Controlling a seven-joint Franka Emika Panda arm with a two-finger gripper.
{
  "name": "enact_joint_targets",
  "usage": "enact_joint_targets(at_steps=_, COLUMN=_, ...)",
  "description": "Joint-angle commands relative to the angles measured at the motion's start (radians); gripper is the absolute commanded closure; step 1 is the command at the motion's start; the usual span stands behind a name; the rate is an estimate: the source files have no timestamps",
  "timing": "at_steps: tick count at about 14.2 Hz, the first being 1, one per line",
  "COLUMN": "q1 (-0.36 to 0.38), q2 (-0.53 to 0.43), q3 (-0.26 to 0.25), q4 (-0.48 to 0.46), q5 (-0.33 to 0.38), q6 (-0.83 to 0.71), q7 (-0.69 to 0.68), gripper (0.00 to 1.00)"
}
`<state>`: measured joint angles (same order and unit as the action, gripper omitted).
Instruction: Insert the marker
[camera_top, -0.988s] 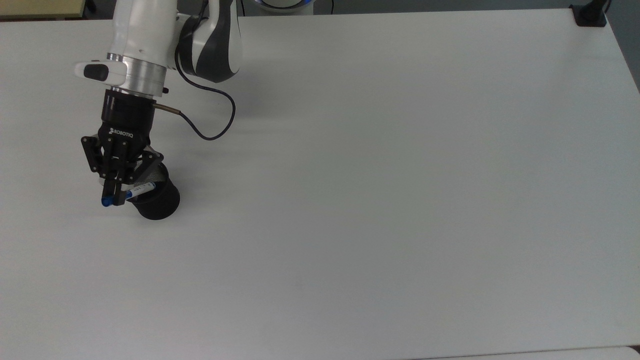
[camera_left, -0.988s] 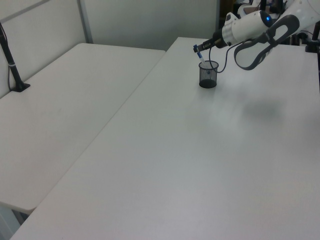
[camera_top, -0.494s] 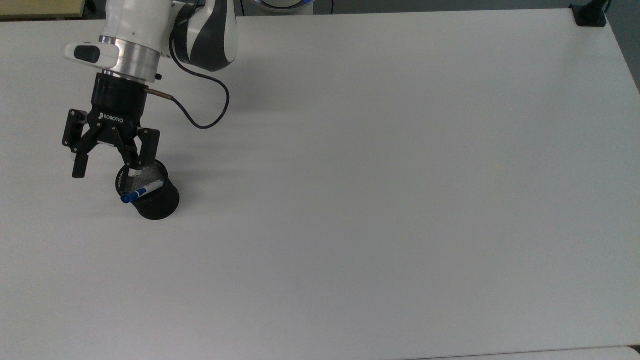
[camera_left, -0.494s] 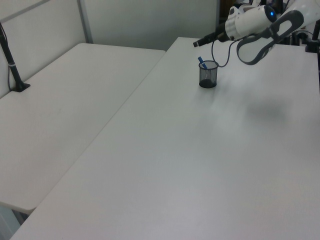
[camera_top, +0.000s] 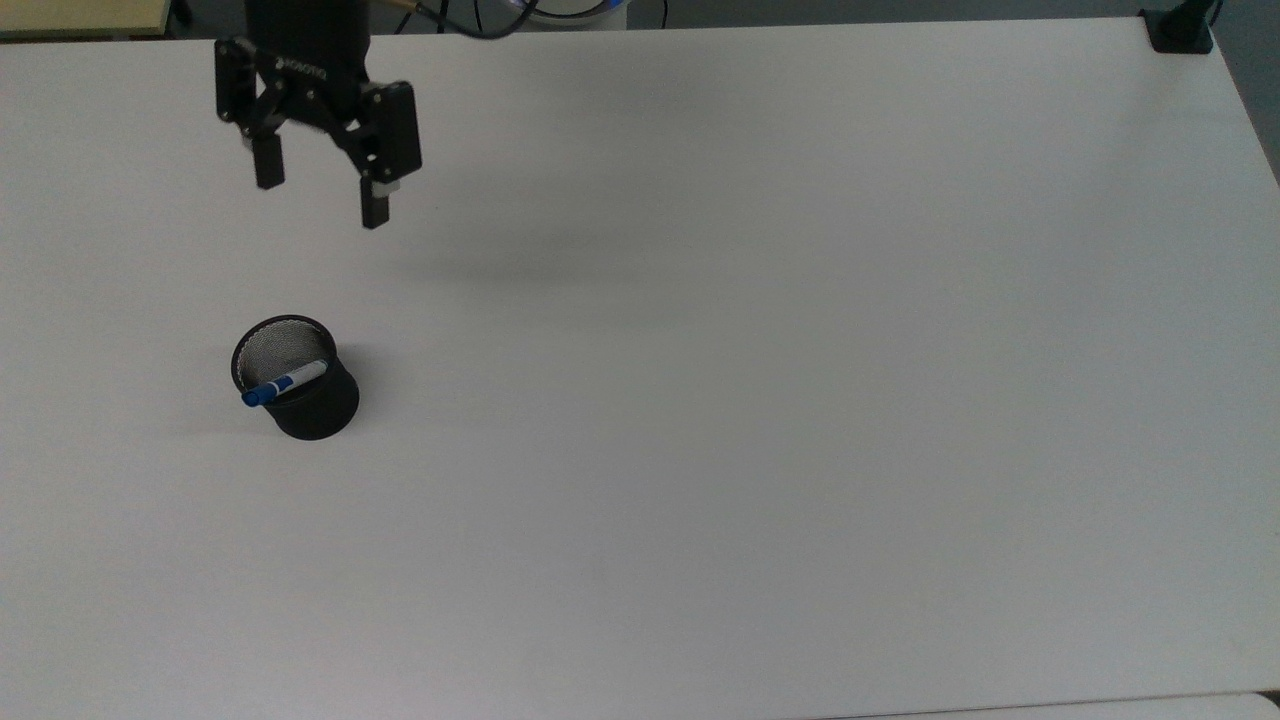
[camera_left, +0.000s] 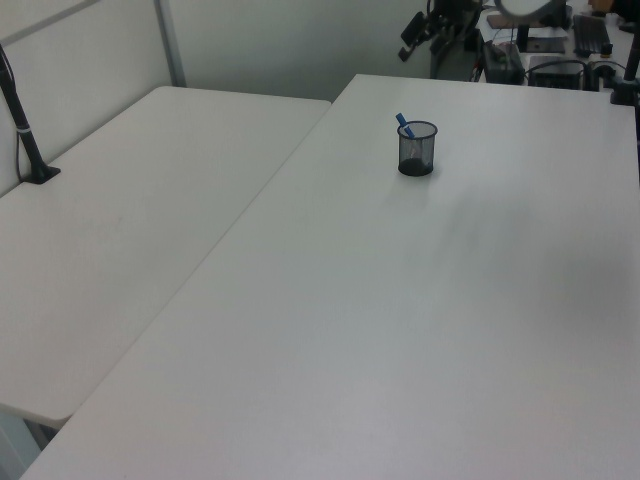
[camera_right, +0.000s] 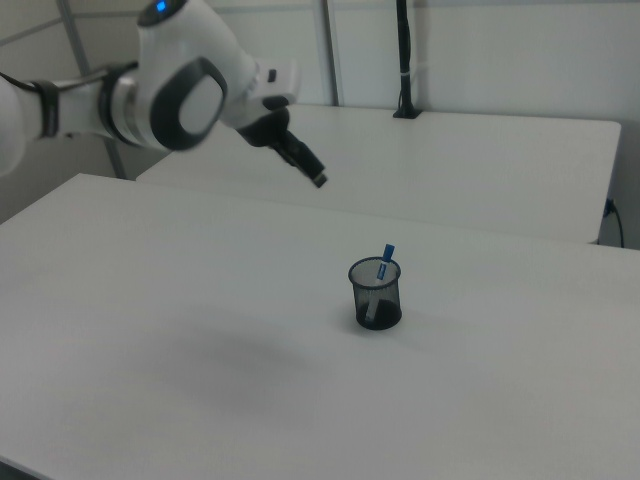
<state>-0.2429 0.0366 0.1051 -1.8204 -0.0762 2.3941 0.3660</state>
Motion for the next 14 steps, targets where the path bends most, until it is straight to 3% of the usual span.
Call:
enact_joint_targets(at_steps=1, q1=0.06, q2=-0.032, q3=-0.012, q4=0.11, q5=0.012, q6=-0.447, q7=0.042, gripper=0.0)
enact_joint_targets(at_steps=3, q1=0.128, q2=-0.05, q3=-0.025, q4=0.105, q5=0.015, q6=-0.509, q7=0.037, gripper=0.0)
enact_joint_targets(at_steps=5, q1=0.157, q2=-0.05, q3=-0.033, q4=0.098, q5=0.013, q6=-0.559, q7=-0.055, gripper=0.0)
enact_joint_targets(at_steps=7, q1=0.223, q2=-0.046, q3=-0.091, q4=0.099, q5=0.012, q6=-0.56, q7=-0.175, gripper=0.0)
enact_joint_targets(at_steps=10, q1=0.232, q2=-0.037, q3=-0.099, q4=0.105, q5=-0.004, q6=-0.562, q7=-0.322, gripper=0.0)
enact_joint_targets(at_steps=14, q1=0.229, q2=-0.038, q3=-0.097, q4=0.108, q5=0.001, q6=-0.566, q7=-0.329, gripper=0.0)
